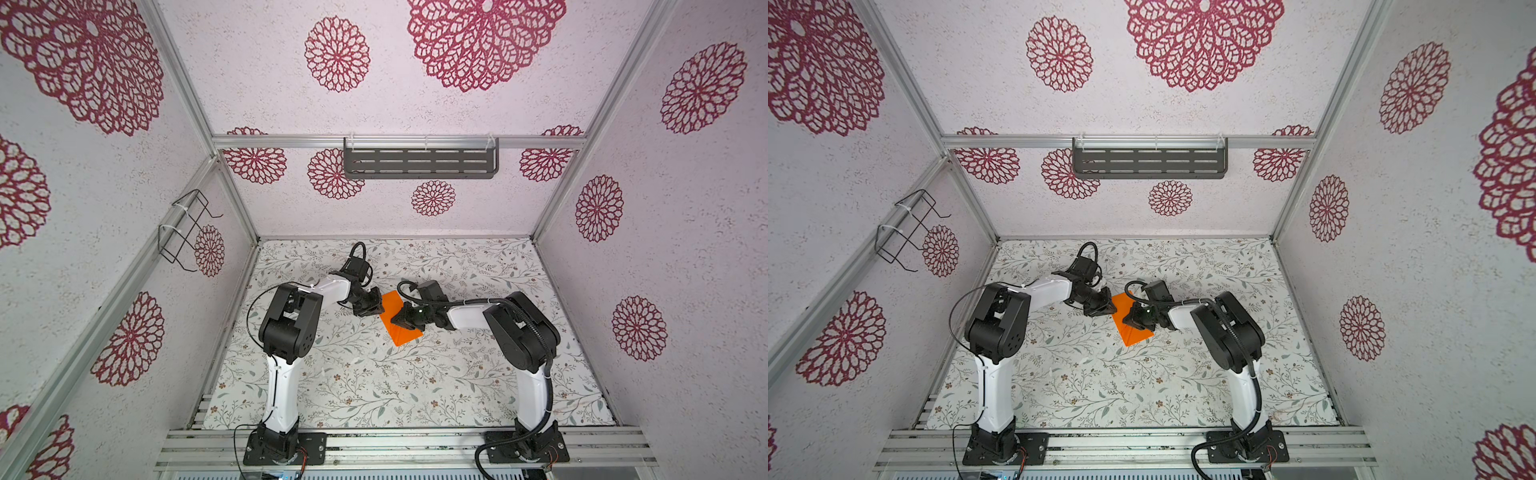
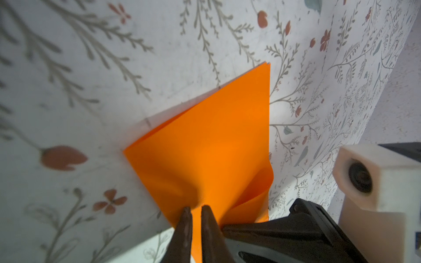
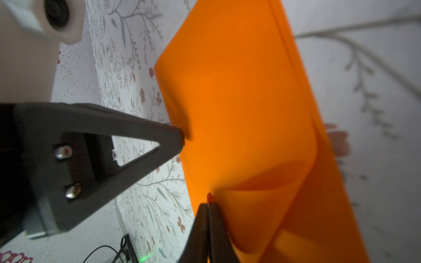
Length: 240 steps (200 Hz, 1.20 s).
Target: Fold a paper plane with a square sheet of paper (pick it up from the middle)
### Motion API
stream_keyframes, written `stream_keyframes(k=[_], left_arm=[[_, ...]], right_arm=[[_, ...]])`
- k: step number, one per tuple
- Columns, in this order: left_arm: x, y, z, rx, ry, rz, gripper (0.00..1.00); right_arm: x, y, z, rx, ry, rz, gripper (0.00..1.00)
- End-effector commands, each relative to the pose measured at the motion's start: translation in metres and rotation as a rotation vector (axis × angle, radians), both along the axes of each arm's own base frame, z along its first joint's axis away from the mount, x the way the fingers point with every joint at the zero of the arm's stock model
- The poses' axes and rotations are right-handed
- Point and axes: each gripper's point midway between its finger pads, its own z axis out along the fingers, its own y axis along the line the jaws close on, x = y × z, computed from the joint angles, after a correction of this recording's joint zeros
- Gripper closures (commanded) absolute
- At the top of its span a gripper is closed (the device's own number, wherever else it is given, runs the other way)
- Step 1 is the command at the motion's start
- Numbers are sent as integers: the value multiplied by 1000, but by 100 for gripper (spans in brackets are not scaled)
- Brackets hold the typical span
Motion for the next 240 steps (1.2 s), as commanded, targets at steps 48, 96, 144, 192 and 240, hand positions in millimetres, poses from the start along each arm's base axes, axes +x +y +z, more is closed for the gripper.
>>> stream_keyframes(k=[48,96,144,192,240], left_arm=[[-10,10,-11,52,36,10,86],[6,14,20,27,-27,69,85],[6,35,42,33,-87,152,79],[-11,26,54,-20,-114,121,80],[-33,-5,42,-55,-72,33,89]], right_arm=[[-1,-6,-8,-20,21,-38,87],[-4,-7,-13,-25,40,-42,78],[-5,-8,-13,-29,43,-41,67],[-8,-10,-17,-44,55,-39,69],[-10,-14,-22,-66,68,-41,87]])
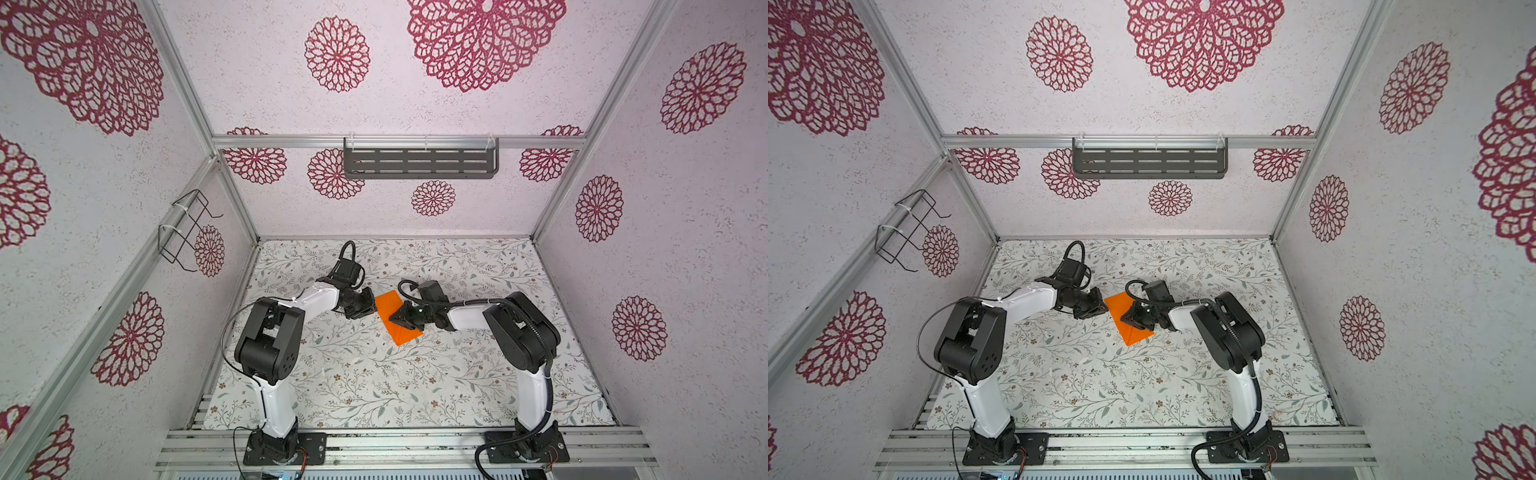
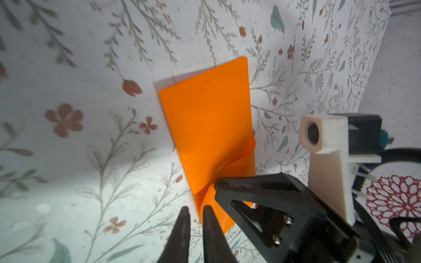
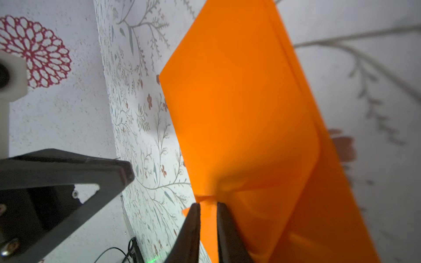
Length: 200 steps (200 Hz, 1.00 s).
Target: Fold a paper plane with a square sheet of paper (pick it up from the middle)
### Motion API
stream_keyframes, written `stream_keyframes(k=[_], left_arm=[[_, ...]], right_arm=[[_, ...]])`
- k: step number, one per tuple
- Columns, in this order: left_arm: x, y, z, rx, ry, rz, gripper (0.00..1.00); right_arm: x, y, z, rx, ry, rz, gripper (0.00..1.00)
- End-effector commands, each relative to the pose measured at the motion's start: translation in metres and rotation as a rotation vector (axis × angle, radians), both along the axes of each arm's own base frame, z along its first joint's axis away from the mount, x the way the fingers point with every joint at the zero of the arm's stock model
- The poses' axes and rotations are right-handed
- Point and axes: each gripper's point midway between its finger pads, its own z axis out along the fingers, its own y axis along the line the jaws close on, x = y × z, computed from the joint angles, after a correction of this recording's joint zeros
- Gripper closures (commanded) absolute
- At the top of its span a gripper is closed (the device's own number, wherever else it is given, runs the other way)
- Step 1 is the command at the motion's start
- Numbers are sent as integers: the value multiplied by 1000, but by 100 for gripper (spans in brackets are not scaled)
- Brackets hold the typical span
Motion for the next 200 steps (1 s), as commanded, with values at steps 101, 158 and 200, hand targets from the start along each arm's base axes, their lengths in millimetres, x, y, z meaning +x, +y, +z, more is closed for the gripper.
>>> stream_keyframes(k=[101,158,200], left_arm=[[-26,-32,-48,22,116,-111,100],[-35,-19,-65,105,159,-109,100],[-32,-22,-63,101,153,-116,100]], right_arm=[[-10,-16,-23,-93,59,-21,90],[-6,-4,21,2,-49,52,89],[-5,-24,28,-122,-114,57,84]])
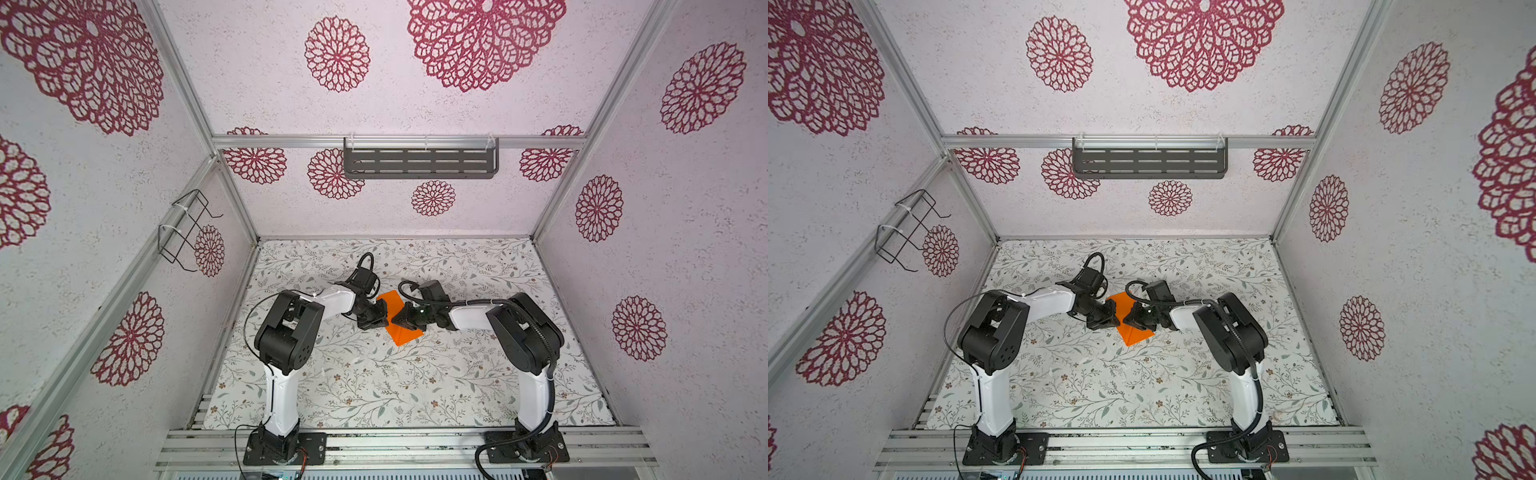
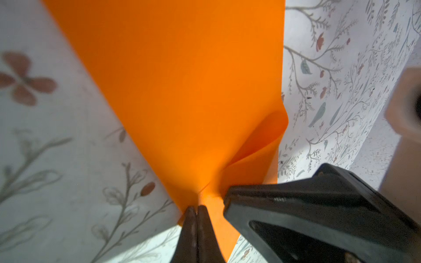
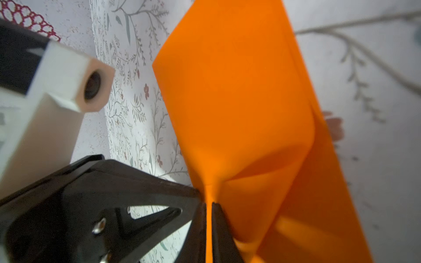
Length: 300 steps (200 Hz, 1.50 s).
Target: Fold a paper plane with a square sheet of paper (pick it up from the middle)
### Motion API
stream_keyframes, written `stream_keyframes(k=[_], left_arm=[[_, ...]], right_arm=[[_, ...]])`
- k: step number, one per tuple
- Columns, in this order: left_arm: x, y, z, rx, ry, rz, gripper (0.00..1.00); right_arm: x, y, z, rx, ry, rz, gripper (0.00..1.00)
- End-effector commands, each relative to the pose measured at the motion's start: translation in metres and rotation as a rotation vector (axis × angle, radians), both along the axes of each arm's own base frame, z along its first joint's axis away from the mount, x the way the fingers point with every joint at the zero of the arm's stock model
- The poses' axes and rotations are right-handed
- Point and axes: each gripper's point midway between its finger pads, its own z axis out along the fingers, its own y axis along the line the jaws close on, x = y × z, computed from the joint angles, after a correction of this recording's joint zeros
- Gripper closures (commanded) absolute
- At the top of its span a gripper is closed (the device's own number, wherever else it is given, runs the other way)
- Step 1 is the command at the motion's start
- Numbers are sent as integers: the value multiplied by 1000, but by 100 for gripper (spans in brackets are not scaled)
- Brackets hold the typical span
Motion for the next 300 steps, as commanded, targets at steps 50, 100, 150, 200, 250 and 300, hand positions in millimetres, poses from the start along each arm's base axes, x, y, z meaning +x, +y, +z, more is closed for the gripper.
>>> stream_keyframes(k=[50,100,150,200,250,300], left_arm=[[-3,0,-13,44,24,-21,100],[-1,-5,-7,26,12,-24,99],[-3,-3,-11,35,24,-24,99],[-3,-3,-10,37,21,-23,99],[1,-6,-6,24,6,-27,98],[12,-16,10,-28,-41,-38,92]], right_arm=[[7,-48,8,-313,-122,-25,61],[8,-31,9,-301,-135,40,49],[15,-23,23,-336,-189,57,40],[16,-25,3,-418,-140,55,47],[10,-34,-15,-467,-90,43,58],[1,-44,-34,-502,-33,13,65]])
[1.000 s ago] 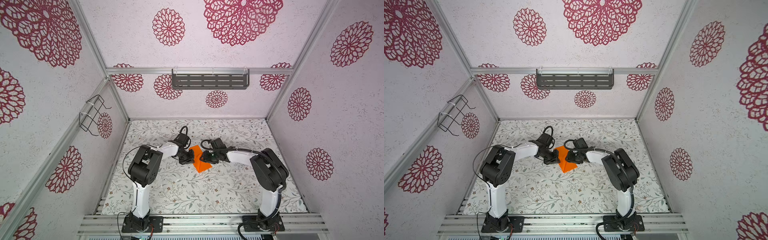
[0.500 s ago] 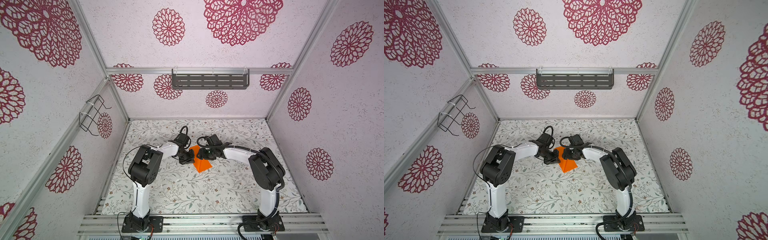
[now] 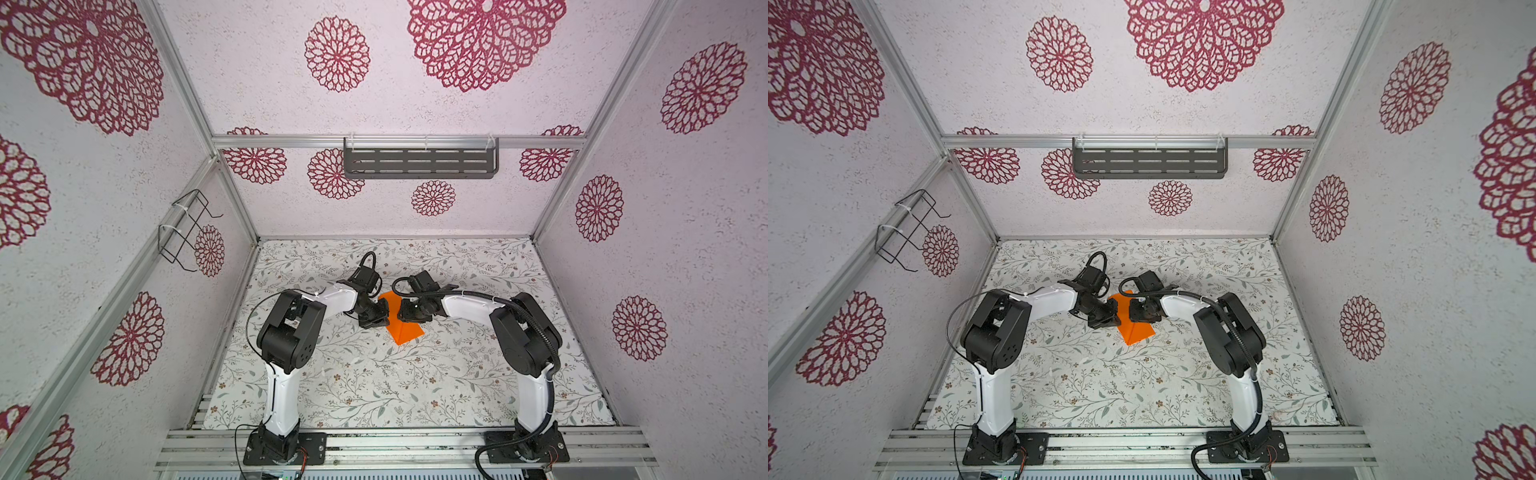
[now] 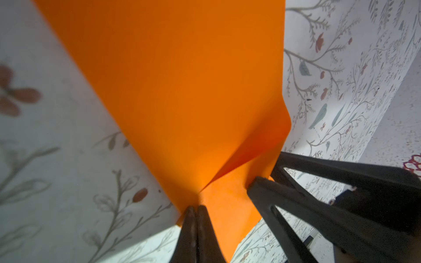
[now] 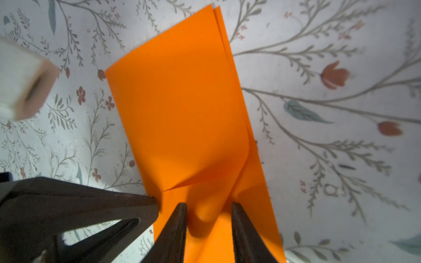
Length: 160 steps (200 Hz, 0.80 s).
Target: Fold a paper plane with a square sheet of paper (pick it up from the middle)
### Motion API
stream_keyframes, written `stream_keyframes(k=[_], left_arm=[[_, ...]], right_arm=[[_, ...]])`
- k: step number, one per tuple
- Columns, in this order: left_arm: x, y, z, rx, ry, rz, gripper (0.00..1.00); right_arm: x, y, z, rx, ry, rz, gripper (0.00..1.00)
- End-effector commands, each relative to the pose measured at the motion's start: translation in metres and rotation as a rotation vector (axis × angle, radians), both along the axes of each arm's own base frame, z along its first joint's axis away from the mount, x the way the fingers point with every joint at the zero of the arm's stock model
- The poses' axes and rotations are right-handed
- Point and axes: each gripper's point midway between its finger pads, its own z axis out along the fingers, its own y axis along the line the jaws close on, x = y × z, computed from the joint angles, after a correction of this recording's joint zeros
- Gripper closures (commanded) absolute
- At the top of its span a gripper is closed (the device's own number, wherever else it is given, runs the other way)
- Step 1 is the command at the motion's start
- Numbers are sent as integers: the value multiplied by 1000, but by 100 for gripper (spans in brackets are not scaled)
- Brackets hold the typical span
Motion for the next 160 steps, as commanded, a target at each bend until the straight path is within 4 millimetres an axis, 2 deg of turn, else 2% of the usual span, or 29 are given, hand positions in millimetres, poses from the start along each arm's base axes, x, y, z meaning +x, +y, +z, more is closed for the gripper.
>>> stream_keyframes(k=[1,42,76,111,160], left_arm=[[10,-10,8,-26,-45,-23,92],[17,-11,23,-34,-86,-26,83],[14,1,31,-8,-111,-17,73],[3,5,22,-20,-78,-15,63],[0,2,16,-49,-54,-2,61]], right_arm=[[-17,-18,-30,-85,85,-41,66],[-21,-23,-38,-113,103,-67,68],[-22,-24,-41,-114,113,-73,68],[-22,-23,-40,-108,111,-75,68],[-22,-20,-38,-93,114,-74,67]])
